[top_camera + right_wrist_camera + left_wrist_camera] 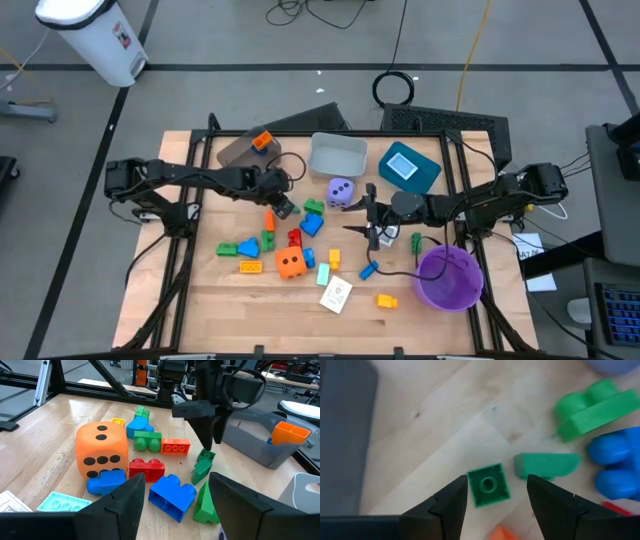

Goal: Pick & Place Toys
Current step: Put the green gamepiece into the black bin

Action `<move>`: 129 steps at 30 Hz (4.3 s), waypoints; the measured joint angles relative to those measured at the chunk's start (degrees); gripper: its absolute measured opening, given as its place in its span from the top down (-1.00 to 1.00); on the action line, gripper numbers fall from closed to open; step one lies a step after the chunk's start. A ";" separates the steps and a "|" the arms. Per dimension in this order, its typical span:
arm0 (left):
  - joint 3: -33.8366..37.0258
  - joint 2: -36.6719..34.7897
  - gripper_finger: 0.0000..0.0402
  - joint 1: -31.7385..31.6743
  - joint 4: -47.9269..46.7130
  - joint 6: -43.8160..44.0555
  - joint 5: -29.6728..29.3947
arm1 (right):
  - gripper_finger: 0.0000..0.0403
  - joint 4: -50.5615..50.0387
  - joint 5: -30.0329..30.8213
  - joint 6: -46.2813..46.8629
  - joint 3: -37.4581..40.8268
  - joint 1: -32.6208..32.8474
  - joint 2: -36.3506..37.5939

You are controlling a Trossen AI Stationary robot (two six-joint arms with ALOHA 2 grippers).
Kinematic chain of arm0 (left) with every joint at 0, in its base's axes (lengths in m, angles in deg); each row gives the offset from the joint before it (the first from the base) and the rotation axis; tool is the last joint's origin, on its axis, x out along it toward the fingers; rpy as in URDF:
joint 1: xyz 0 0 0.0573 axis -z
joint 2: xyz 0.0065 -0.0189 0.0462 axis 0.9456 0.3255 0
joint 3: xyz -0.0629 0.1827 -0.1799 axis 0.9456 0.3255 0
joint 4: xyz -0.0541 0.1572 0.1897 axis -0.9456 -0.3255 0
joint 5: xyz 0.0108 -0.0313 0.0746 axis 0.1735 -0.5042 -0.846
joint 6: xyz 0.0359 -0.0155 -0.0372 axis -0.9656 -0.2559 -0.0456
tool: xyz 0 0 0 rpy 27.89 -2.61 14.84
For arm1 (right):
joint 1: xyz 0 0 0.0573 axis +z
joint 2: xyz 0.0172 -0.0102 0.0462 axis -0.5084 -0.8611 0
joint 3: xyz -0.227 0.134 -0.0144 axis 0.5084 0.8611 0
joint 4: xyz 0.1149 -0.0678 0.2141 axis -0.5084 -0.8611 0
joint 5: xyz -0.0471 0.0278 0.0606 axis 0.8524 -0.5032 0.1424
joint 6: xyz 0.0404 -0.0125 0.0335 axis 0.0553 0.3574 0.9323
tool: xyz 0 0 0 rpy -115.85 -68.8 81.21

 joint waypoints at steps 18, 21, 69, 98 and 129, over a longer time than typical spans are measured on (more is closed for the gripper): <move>0.00 4.89 -0.06 0.01 0.60 1.12 -0.89 | -0.05 -0.09 0.00 0.00 0.00 0.00 0.02; 0.00 4.89 -0.06 0.01 0.63 1.10 -1.07 | -0.05 -0.07 0.00 0.00 0.00 0.00 0.02; -0.18 5.88 0.30 -0.62 0.89 -4.07 0.18 | -0.05 -0.03 0.00 0.00 0.00 0.00 0.02; -22.53 -1.47 0.30 -23.51 -22.49 -26.46 -9.52 | -0.05 -0.02 -0.02 1.33 0.00 0.00 0.02; -9.86 -1.25 0.28 -33.32 -2.81 -32.08 -0.08 | -0.05 -0.02 -0.02 1.42 -0.01 0.00 0.02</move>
